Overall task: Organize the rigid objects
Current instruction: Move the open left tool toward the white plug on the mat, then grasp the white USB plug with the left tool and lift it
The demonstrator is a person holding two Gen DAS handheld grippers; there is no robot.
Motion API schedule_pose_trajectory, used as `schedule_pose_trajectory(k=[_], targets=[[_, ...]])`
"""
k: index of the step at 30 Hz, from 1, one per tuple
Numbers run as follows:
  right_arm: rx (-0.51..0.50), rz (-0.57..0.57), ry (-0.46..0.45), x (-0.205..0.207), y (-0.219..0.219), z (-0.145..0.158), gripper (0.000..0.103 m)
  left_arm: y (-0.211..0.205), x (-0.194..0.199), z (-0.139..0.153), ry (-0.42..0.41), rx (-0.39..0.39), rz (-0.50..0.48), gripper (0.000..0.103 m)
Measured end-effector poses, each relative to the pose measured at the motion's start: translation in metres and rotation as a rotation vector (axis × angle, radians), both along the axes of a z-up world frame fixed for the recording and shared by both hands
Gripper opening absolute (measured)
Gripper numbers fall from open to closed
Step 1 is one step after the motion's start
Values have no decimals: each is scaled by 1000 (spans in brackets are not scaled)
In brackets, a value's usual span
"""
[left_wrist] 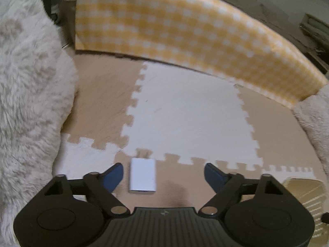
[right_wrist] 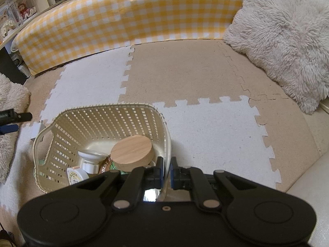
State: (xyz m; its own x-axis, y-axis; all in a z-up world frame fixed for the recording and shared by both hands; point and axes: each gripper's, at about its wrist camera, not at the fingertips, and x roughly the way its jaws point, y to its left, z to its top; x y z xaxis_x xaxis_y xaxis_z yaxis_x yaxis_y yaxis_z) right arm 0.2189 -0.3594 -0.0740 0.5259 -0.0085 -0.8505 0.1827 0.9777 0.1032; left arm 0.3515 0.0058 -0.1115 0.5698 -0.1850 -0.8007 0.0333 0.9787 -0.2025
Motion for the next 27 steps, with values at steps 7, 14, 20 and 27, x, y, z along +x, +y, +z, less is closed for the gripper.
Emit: schedule_pose_trajectory(k=[7,14,20,27], targets=[[-7,6,2,0,2,0,7,6,10,-24,28,4,36,59],[-9,8,1,0,2,0,7,-1,14,-39,44,41,19,52],[-10,8,2,0,2,0,7,0,14,-41,60,77,8,37],[-8,7,1,1,2,0,7,-5,10,-29,38,67,-10,37]])
